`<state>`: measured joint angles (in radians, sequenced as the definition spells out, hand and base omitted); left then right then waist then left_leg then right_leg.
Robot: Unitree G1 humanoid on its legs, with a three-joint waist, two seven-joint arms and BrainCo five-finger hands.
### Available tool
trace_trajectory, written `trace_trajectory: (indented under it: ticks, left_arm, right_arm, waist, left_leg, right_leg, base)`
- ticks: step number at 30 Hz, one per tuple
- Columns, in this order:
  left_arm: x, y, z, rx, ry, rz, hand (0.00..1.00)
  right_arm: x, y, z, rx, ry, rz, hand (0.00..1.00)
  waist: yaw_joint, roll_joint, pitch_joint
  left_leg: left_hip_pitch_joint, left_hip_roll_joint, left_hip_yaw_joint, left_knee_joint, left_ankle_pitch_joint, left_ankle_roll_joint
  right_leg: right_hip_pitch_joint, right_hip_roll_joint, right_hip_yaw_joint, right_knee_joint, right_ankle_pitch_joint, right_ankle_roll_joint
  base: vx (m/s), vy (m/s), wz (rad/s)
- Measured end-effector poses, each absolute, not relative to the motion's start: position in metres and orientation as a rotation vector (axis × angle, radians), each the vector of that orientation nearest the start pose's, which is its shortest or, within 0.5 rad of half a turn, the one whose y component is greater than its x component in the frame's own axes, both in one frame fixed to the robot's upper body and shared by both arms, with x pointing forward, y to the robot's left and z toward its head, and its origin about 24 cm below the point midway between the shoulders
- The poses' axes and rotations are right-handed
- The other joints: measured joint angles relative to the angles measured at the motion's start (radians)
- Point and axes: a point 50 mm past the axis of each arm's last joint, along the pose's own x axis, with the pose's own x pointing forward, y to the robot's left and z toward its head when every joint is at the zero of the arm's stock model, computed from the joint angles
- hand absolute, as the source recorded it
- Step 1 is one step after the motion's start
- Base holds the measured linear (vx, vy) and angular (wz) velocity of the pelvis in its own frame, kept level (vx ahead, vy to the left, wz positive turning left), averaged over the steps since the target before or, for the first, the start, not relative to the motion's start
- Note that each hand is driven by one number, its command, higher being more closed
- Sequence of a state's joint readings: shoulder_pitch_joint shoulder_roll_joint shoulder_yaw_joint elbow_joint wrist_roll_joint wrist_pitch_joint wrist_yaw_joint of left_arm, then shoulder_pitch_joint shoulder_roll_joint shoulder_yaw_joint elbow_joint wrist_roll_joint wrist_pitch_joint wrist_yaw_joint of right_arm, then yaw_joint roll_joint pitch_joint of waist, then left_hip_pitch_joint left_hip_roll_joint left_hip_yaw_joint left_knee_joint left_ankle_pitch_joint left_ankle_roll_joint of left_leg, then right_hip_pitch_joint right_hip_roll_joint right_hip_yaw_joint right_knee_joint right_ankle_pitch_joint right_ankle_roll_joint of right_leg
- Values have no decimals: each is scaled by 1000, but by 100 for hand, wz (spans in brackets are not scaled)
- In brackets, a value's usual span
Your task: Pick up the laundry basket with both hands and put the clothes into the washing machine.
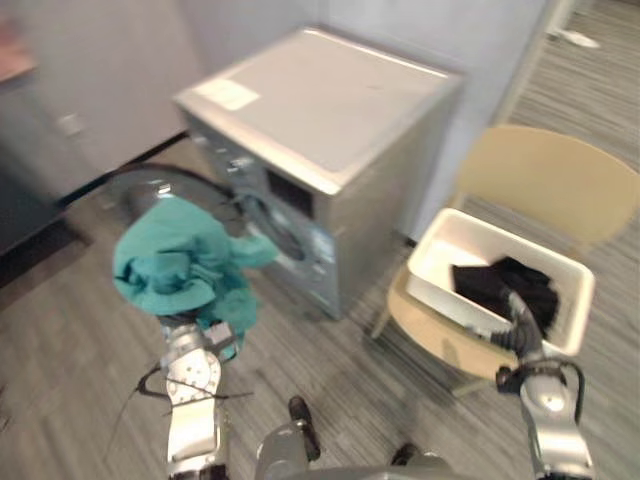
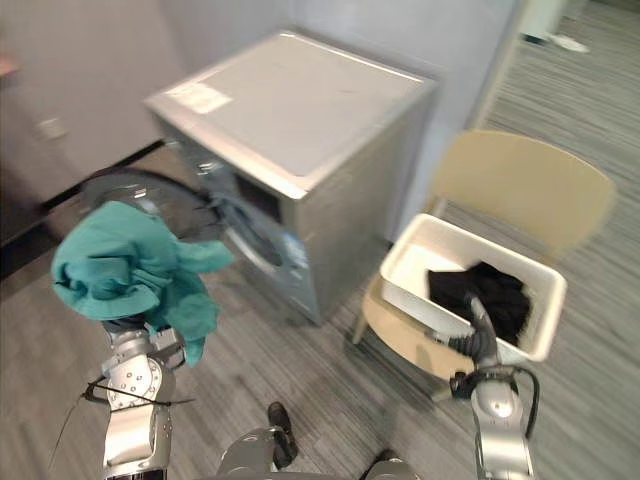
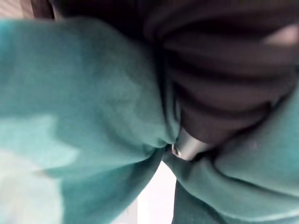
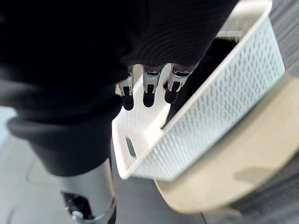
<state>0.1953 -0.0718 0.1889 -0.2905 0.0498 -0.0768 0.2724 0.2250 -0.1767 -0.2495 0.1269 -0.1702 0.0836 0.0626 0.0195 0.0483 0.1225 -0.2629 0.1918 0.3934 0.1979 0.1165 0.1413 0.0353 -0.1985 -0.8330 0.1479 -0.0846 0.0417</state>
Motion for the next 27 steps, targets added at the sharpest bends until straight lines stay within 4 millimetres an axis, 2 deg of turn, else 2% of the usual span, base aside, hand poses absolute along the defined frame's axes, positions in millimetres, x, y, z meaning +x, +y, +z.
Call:
trace_trajectory:
  ticks: [1, 2, 4, 5, 6, 7, 8, 9, 10, 11, 12, 13, 15, 18, 20, 21, 22, 23, 24, 25, 26, 27]
  left_arm:
    - [195, 212, 62, 32, -130, 518, 100]
    - [192, 212, 59, 27, -113, 507, 100]
    - [185, 203, 48, 19, -59, 432, 100]
    - [185, 201, 46, 17, -47, 413, 100]
    - [185, 196, 39, 11, -18, 381, 100]
    - [183, 194, 35, 9, 1, 373, 100]
    - [180, 192, 28, 6, 41, 352, 100]
    - [180, 184, 21, -4, 75, 319, 100]
    - [180, 180, 19, -8, 91, 305, 100]
    - [179, 174, 14, -13, 115, 277, 100]
    - [179, 167, 10, -16, 132, 246, 100]
    - [179, 164, 8, -14, 142, 230, 100]
    - [180, 152, 1, -8, 178, 156, 100]
    - [185, 134, -6, -7, 203, 47, 100]
    - [190, 123, -6, -11, 203, -5, 100]
    - [197, 121, -2, -1, 179, -23, 100]
    - [199, 119, -1, 1, 175, -33, 100]
    - [201, 117, -1, 6, 174, -46, 100]
    - [204, 116, -1, 10, 172, -51, 100]
    - [205, 114, -1, 11, 170, -57, 100]
    - [208, 112, 0, 13, 165, -65, 100]
    - [213, 109, 0, 23, 160, -77, 100]
  right_arm:
    - [176, -248, -41, -303, 503, -167, 0]
    - [175, -243, -46, -305, 528, -133, 0]
    - [166, -223, -70, -299, 635, -15, 0]
    - [166, -220, -74, -293, 652, -3, 0]
    - [165, -213, -83, -285, 690, 9, 0]
    - [165, -210, -87, -281, 703, 17, 0]
    - [161, -203, -94, -267, 736, 27, 0]
    - [151, -202, -100, -280, 771, 26, 0]
    - [148, -201, -103, -283, 787, 24, 0]
    - [142, -200, -108, -286, 817, 21, 0]
    - [136, -198, -114, -278, 851, 25, 0]
    - [133, -197, -117, -271, 868, 27, 0]
    - [131, -195, -120, -249, 877, -6, 0]
    - [136, -196, -119, -247, 864, -40, 0]
    - [139, -197, -120, -247, 867, -45, 0]
    - [141, -195, -121, -242, 868, -41, 0]
    - [141, -193, -123, -240, 877, -38, 0]
    - [137, -192, -127, -239, 902, -38, 0]
    - [139, -194, -127, -245, 903, -43, 0]
    - [140, -194, -126, -246, 900, -43, 0]
    - [142, -199, -125, -258, 894, -49, 0]
    - [142, -198, -125, -246, 898, -56, 0]
  waist:
    - [-2, 1, 3]
    - [-5, 3, 2]
    - [5, 20, 5]
    - [9, 34, 7]
    - [25, 25, 27]
    - [32, 19, 32]
    - [43, -2, 35]
    - [41, -18, 42]
    - [36, -22, 44]
    - [17, -21, 46]
    - [3, -25, 49]
    - [-5, -28, 51]
    - [-38, -38, 64]
    - [-63, -37, 69]
    - [-60, -38, 69]
    - [-73, -51, 76]
    - [-69, -63, 77]
    - [-59, -72, 72]
    - [-59, -64, 68]
    - [-59, -49, 63]
    - [-59, -22, 64]
    - [-65, -18, 67]
  left_leg:
    - [2, 44, 76, 140, -121, -74]
    - [11, 58, 94, 165, -144, -99]
    - [53, 91, 95, 166, -221, -181]
    - [54, 88, 85, 169, -243, -177]
    - [57, 68, 79, 198, -268, -158]
    - [49, 51, 73, 210, -292, -157]
    - [52, -6, 50, 217, -315, -147]
    - [62, -76, 18, 206, -328, -130]
    - [72, -106, -2, 201, -333, -120]
    - [71, -155, -51, 197, -336, -87]
    - [78, -202, -98, 175, -328, -60]
    - [90, -222, -119, 155, -319, -44]
    - [141, -284, -182, 78, -304, -29]
    - [210, -307, -191, -9, -302, -33]
    - [274, -318, -188, -96, -293, -49]
    - [279, -319, -171, -86, -270, -60]
    - [287, -330, -159, -92, -269, -50]
    - [306, -348, -159, -97, -283, -30]
    - [329, -344, -165, -76, -326, -30]
    - [333, -332, -165, -57, -344, -36]
    - [324, -299, -146, 13, -381, -72]
    - [264, -256, -110, 197, -405, -114]
  right_leg:
    - [12, -12, -50, 18, 2, -1]
    - [18, -15, -74, 23, 2, -1]
    - [40, -17, -138, 34, 9, 11]
    - [45, -27, -152, 50, 8, 12]
    - [49, -76, -157, 111, -9, 28]
    - [48, -110, -158, 158, -33, 30]
    - [47, -197, -166, 257, -68, 23]
    - [45, -274, -156, 353, -108, -58]
    - [29, -302, -108, 399, -128, -136]
    - [-39, -298, 90, 491, -158, -163]
    - [-103, -241, 287, 564, -191, -121]
    - [-134, -198, 373, 589, -207, -95]
    - [-234, -51, 528, 599, -247, -33]
    - [-317, 8, 450, 510, -239, -32]
    - [-356, 27, 375, 372, -186, -36]
    - [-361, 23, 313, 298, -130, -48]
    - [-362, 11, 288, 274, -105, -68]
    - [-360, 1, 252, 252, -74, -117]
    - [-351, 15, 253, 249, -42, -174]
    - [-346, 22, 239, 252, -42, -172]
    - [-315, 45, 198, 234, -39, -166]
    - [-272, 64, 175, 202, -31, -176]
  base:
    - [23, -25, 98]
    - [7, 61, 118]
    - [-14, 147, 90]
    - [-18, 152, 61]
    - [-48, 211, 36]
    - [-65, 230, 55]
    - [-71, 407, 84]
    - [-11, 368, 100]
    - [37, 423, 128]
    - [88, 285, 142]
    - [85, 253, 146]
    - [88, 178, 118]
    - [151, 168, 103]
    - [233, 111, 82]
    - [288, 56, 69]
    - [305, 39, 65]
    - [374, 18, 55]
    - [354, 5, 18]
    - [415, 20, 6]
    - [524, 57, -15]
    - [556, 70, -31]
    - [557, 76, -33]
